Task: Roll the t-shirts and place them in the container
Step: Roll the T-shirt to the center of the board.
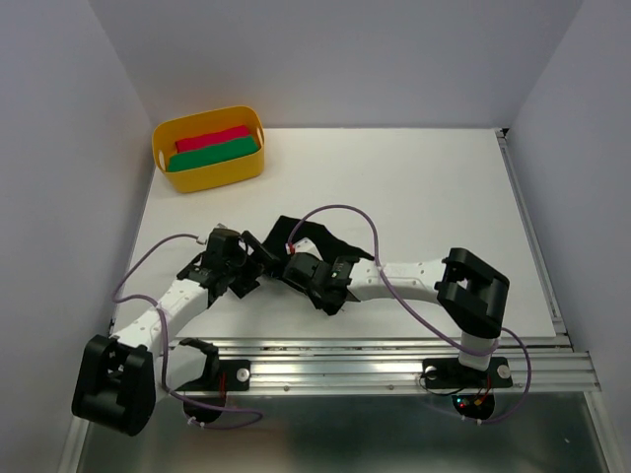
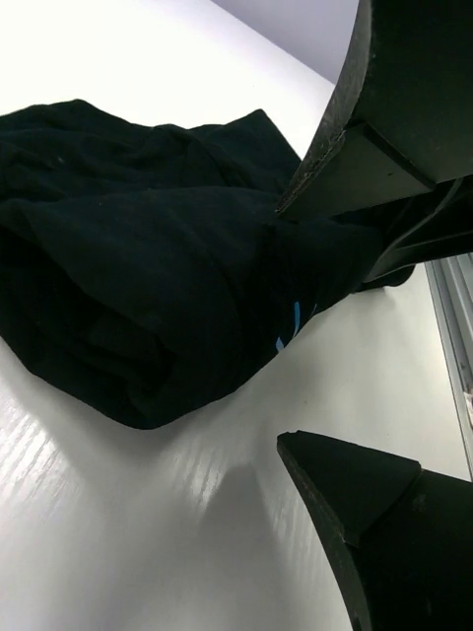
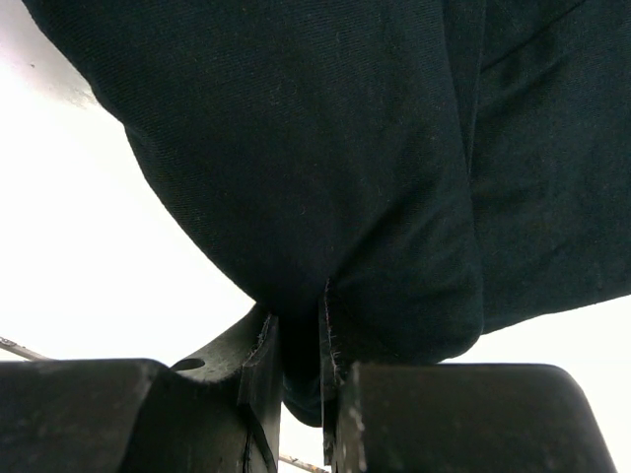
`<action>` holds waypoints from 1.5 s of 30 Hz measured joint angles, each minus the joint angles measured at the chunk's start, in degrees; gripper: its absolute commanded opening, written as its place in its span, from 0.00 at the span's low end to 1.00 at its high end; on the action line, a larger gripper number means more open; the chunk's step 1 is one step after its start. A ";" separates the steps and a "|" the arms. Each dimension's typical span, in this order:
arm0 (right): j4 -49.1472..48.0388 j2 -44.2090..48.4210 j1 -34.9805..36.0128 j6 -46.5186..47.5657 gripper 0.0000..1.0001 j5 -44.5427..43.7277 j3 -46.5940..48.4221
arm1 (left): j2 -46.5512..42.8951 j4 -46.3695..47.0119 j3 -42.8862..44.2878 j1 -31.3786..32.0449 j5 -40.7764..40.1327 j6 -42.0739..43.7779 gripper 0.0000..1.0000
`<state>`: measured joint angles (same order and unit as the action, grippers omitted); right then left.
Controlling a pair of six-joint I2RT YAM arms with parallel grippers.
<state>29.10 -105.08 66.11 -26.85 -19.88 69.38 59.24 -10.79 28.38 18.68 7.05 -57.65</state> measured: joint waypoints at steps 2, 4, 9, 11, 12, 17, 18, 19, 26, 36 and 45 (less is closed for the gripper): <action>0.00 0.07 -0.13 -0.04 0.01 0.42 0.00 | 1.14 2.14 -1.09 0.00 1.16 -0.68 0.99; -0.02 0.07 -0.15 -0.11 0.01 0.70 0.00 | 2.60 4.96 -2.01 0.00 2.40 -1.33 0.99; -0.07 0.17 -0.59 -0.39 0.01 1.64 0.00 | 6.60 11.76 -3.04 0.00 3.89 -1.92 0.98; -0.13 0.22 -0.79 -0.44 0.01 1.88 0.00 | 8.90 14.34 -3.04 0.00 4.24 -2.01 0.95; -0.13 0.26 -0.83 -0.48 0.01 1.92 -0.02 | 10.08 15.41 -3.04 0.00 4.33 -2.03 0.93; -0.37 0.48 -0.87 -0.66 0.05 1.97 -0.31 | 14.75 19.10 -1.84 0.00 4.70 -1.73 0.52; -0.42 0.50 -0.87 -0.70 0.20 1.97 -0.37 | 15.47 19.17 -1.46 0.00 4.61 -1.53 0.42; -0.46 0.63 -0.87 -0.70 0.28 1.95 -0.48 | 16.68 19.21 -0.79 0.00 4.61 -1.16 0.20; -0.31 1.03 -0.87 0.13 0.70 0.55 -0.42 | 23.06 18.21 5.84 0.15 5.16 2.71 0.00; 4.52 1.25 0.83 4.15 0.76 -8.98 1.77 | 30.93 15.02 14.40 0.33 5.42 6.58 0.00; 4.46 -0.72 3.48 8.74 0.74 -15.82 2.27 | 34.14 10.21 20.37 0.31 5.27 11.15 0.00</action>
<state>33.56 -105.80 69.58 -18.11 -35.70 71.66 93.38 -0.58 48.75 18.98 12.32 -46.50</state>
